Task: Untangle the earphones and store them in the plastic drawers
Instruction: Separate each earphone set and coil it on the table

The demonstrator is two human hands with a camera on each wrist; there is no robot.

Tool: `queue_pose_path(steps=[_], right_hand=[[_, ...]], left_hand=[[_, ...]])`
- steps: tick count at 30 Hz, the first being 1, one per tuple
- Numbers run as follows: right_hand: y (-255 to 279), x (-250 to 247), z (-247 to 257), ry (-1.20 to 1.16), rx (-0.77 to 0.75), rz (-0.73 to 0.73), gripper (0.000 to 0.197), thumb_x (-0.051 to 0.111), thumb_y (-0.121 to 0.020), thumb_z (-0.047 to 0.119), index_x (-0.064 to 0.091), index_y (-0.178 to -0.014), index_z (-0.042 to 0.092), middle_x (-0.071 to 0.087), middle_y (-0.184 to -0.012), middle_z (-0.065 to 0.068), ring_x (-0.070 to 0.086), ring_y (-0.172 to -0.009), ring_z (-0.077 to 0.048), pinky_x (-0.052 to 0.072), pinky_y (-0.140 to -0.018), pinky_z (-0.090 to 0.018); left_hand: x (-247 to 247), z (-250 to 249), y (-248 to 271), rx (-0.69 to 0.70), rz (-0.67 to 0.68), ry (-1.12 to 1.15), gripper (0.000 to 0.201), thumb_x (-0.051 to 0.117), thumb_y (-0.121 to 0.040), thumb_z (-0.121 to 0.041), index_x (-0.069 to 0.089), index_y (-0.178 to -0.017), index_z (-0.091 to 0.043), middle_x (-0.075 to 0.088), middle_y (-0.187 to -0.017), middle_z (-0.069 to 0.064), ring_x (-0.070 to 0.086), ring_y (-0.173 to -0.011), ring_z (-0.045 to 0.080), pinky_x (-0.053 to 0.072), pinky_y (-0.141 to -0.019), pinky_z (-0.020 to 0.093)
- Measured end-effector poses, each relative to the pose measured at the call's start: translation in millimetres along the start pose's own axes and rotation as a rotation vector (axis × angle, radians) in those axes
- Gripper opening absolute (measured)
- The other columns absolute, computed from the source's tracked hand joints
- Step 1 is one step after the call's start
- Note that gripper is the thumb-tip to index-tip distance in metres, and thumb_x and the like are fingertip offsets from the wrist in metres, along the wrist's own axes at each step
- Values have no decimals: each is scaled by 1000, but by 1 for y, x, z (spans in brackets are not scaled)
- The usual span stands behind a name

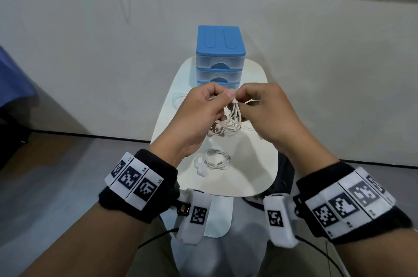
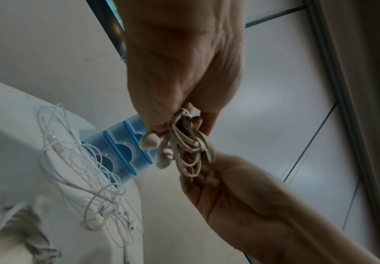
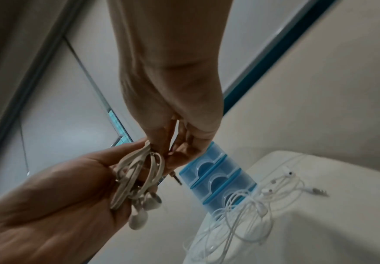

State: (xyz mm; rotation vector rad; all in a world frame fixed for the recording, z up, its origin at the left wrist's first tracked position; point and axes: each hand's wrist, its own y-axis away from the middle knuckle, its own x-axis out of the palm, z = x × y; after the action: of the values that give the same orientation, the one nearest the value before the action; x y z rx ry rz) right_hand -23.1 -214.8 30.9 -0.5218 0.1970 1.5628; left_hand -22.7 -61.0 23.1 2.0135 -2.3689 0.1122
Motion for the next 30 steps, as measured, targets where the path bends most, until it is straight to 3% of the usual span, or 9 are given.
queue_pose_path(steps=[2, 4, 9, 11, 14, 17, 22, 25, 30], right_hand=[[2, 5, 2, -276, 106, 33, 6, 73, -88, -3, 75, -88, 3, 76, -83, -19, 72, -69, -30, 58, -64, -30], [5, 9, 2, -447, 209, 59, 12, 69, -85, -9, 74, -95, -2, 76, -86, -22, 72, -74, -31, 61, -75, -39], [11, 9, 7, -652, 276, 137, 31, 67, -93, 1, 62, -123, 6, 75, -79, -7, 70, -71, -21, 56, -81, -37], [10, 8, 9, -613, 264, 109, 40, 74, -90, 3, 58, -126, 11, 72, -72, 1, 67, -65, -13, 52, -84, -37], [6, 5, 10, -607, 282, 95, 41, 76, -87, 1, 56, -118, 18, 74, -80, -4, 67, -69, -12, 46, -80, -33], [3, 2, 6, -740, 360, 82, 34, 71, -89, 0, 54, -109, 23, 71, -79, 0, 61, -65, -11, 39, -73, -30], [1, 2, 0, -895, 403, 79, 31, 66, -92, 0, 53, -108, 24, 69, -85, -2, 58, -69, -14, 38, -71, -29], [-1, 2, -1, -951, 403, 83, 33, 66, -93, 2, 50, -110, 25, 70, -95, -5, 58, -75, -15, 35, -70, -30], [0, 4, -1, -963, 411, 121, 32, 63, -96, 4, 46, -112, 26, 75, -92, 0, 62, -71, -13, 34, -66, -30]], left_hand=[[1, 2, 1, 26, -58, -40, 15, 64, -102, -16, 63, -87, -11, 59, -58, -9, 49, -49, 6, 42, -51, 21], [-2, 6, 0, 64, -134, -122, 14, 68, -99, -20, 67, -87, -13, 65, -70, -4, 55, -55, 9, 44, -50, 22], [-8, 10, -1, 188, -200, -267, 12, 69, -96, -27, 68, -87, -19, 70, -84, -7, 67, -81, 19, 56, -77, 46], [-9, 9, -2, 213, -194, -270, 12, 69, -97, -26, 69, -88, -18, 70, -85, -10, 68, -86, 17, 57, -78, 43], [-12, 4, -2, 202, -141, -216, 12, 69, -99, -21, 69, -89, -14, 64, -71, -16, 57, -63, 4, 46, -63, 23], [-17, -1, 0, 175, -60, -186, 9, 69, -99, -17, 72, -99, -9, 62, -66, -16, 48, -55, 6, 39, -50, 14], [-22, -1, 4, 145, 38, -56, 18, 69, -97, -14, 76, -114, -17, 69, -88, -1, 55, -70, 13, 41, -55, 24], [-25, 3, 6, 144, 64, -39, 31, 65, -98, -2, 73, -122, -19, 74, -105, 0, 60, -74, 12, 45, -55, 21], [-35, 3, 3, 117, 65, -54, 29, 68, -94, 0, 75, -119, -12, 69, -96, 13, 59, -65, 14, 42, -52, 24]])
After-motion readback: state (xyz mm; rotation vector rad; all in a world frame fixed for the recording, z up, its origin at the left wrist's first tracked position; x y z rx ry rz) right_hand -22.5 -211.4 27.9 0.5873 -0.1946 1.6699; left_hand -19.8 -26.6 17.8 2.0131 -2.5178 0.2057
